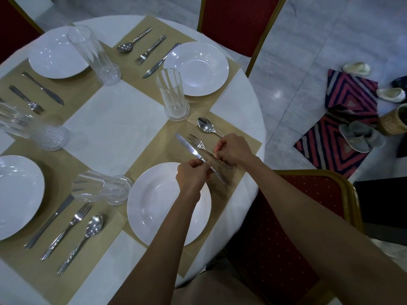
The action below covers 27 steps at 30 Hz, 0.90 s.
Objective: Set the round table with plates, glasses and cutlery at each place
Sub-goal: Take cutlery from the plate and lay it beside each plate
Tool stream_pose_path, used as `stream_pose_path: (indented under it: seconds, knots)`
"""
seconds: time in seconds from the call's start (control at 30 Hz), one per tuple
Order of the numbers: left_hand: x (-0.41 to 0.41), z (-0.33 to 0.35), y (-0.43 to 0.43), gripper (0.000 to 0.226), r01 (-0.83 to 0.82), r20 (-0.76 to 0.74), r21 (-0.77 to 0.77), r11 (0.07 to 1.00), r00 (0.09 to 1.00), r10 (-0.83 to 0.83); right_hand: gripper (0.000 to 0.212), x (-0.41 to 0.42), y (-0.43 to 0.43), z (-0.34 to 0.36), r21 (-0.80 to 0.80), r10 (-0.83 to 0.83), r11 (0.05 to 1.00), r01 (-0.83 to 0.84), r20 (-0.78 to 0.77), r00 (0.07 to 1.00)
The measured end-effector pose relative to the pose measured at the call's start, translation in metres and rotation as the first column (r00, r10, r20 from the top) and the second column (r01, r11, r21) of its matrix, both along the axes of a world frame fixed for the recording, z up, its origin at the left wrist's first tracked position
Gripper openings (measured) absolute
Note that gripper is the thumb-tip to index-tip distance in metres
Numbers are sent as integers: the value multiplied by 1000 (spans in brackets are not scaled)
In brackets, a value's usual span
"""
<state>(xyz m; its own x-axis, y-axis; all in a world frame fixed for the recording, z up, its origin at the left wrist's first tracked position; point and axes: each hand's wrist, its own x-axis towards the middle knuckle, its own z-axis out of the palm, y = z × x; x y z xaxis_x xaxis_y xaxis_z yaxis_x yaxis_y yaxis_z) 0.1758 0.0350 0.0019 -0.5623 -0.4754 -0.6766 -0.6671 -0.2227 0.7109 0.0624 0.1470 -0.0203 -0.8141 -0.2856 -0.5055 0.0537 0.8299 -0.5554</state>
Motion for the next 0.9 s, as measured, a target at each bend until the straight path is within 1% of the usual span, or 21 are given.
stream_pose_path:
  seconds: [0.1,0.23,0.43,0.53,0.6,0.67,0.73,0.83,0.9]
  knots:
    - [3,-2,0,6,-15,0,34,999,1000,15,9,2,-4,0,22,13,1000,-13,-28,1000]
    - [5,-3,0,9,-15,1,40,999,1000,15,8,0,-5,-1,27,6,1000,-5,-41,999]
    - [1,-3,5,11,-7,40,-9,1000,999,7,3,3,-4,1,12,6,1000,-5,-85,996]
    - [-3,-3,5,15,-11,44,-16,1000,999,12,5,14,10,6,-30,-16,999,13,-104,994]
    - [-7,-2,4,15,-11,49,-21,1000,999,12,7,27,25,8,-28,-28,999,27,-57,998]
    - [-13,-2,3,14,-19,60,-11,1000,998,20,17,42,39,7,-8,-31,999,31,26,999]
    - [-19,-4,3,16,-23,75,-5,1000,997,24,24,54,47,4,-36,-67,997,71,122,990]
    - [-25,-4,4,20,-8,100,-20,1000,995,10,12,62,50,-1,-163,-175,963,213,220,960]
    - [-29,-5,3,19,31,117,10,999,993,-32,6,63,50,-3,-211,-231,935,285,249,941]
